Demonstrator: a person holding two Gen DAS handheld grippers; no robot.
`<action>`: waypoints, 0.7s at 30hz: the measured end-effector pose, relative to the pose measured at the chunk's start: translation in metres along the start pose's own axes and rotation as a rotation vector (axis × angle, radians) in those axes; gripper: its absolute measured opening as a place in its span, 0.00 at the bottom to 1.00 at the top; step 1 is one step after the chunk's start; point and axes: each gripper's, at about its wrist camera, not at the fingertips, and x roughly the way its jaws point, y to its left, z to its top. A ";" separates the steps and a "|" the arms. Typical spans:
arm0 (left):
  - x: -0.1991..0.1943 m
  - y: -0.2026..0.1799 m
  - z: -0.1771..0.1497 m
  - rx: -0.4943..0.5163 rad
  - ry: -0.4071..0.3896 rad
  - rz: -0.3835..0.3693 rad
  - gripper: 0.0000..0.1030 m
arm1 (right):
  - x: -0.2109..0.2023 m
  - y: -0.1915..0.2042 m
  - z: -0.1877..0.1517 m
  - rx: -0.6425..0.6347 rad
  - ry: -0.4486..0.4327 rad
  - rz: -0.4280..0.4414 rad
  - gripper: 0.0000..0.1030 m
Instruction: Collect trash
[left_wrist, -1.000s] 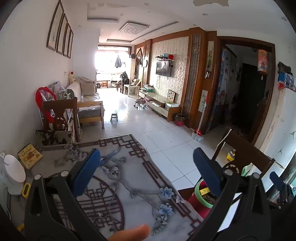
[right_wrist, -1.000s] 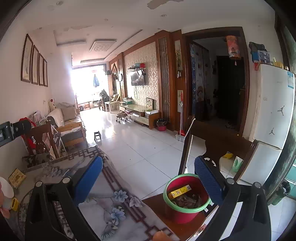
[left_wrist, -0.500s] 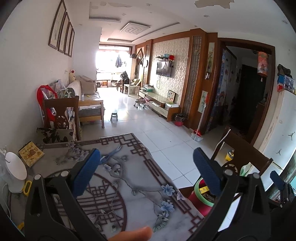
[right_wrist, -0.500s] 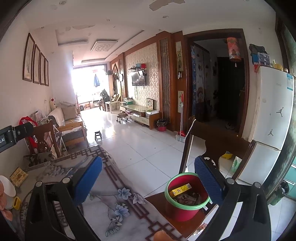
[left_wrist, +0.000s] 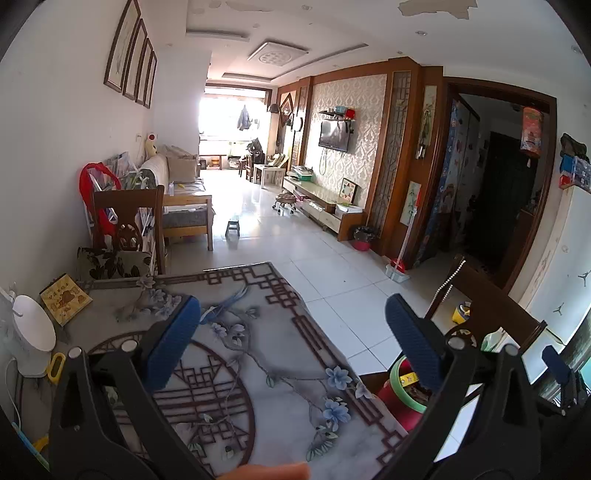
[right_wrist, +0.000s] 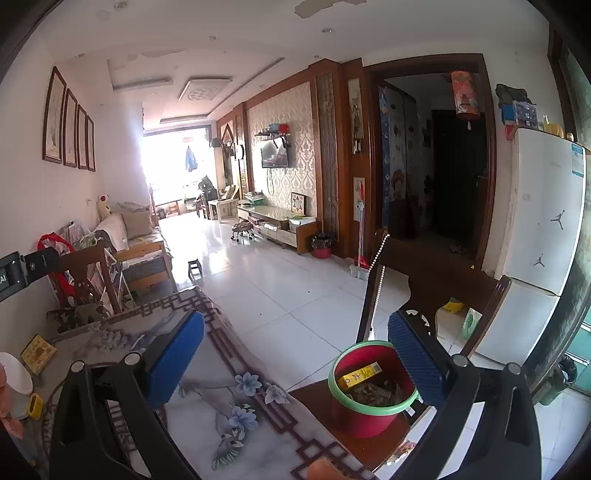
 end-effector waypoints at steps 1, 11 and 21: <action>0.000 0.000 0.000 -0.001 0.000 0.001 0.95 | 0.000 0.000 0.000 0.002 0.005 0.002 0.94; 0.000 0.002 -0.003 -0.002 0.003 0.005 0.95 | 0.001 0.002 -0.001 -0.004 0.009 -0.003 0.94; 0.001 0.006 -0.009 -0.014 0.009 0.017 0.95 | 0.007 0.007 -0.006 -0.014 0.032 0.006 0.94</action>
